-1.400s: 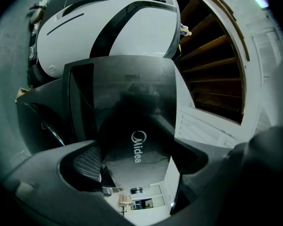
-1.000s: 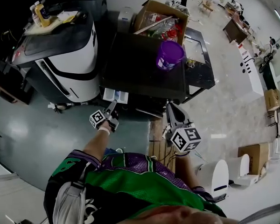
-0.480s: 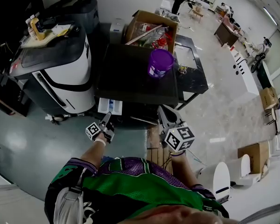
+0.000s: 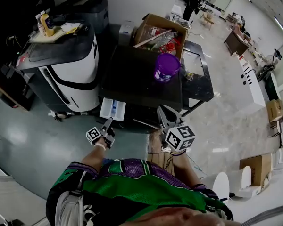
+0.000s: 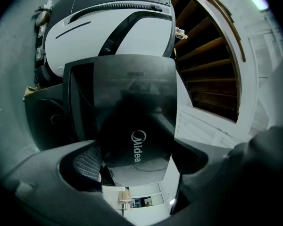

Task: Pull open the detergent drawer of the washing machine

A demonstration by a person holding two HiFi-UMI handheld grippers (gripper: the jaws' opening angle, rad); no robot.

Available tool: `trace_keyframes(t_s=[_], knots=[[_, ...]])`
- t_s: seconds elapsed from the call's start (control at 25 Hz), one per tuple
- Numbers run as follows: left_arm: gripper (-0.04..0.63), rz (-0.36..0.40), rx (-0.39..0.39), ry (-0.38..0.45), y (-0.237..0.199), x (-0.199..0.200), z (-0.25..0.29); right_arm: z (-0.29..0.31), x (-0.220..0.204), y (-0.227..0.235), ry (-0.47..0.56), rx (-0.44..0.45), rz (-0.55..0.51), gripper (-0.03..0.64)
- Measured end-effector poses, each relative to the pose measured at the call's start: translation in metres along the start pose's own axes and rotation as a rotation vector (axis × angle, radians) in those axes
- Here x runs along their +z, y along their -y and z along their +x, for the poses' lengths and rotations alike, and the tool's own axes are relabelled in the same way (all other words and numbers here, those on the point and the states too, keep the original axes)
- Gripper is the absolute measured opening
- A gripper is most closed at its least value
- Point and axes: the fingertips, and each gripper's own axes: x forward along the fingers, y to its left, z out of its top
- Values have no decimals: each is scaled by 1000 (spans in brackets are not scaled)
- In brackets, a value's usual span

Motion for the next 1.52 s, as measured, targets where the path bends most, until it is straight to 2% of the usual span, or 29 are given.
trace_keyframes(t_s=[0.16,0.36,0.48,0.6,0.76,0.88,1.04,1.28,1.52], knots=[[445,26,19,26,-5,-1,-9,4,-1,2,-14,37,-6,-2],[446,8,31,66,0,-4,-14,4,2,6,-25,78,-1,-2],[445,31,46,79,1,-7,-22,1,1,10,-31,98,1,-2],[446,45,38,89,6,-12,-28,-3,-1,22,-35,106,6,-2],[446,64,68,129,11,-13,-37,-5,-4,37,-40,108,28,-2],[446,168,114,122,23,-12,-43,-7,-7,44,-37,112,39,-2],[445,334,172,45,51,-20,-49,-15,-3,54,-12,104,72,-2],[445,647,174,-108,109,-18,-45,-35,-8,67,9,68,130,-2],[445,948,177,-139,179,-7,-25,-43,8,75,41,43,106,-2]])
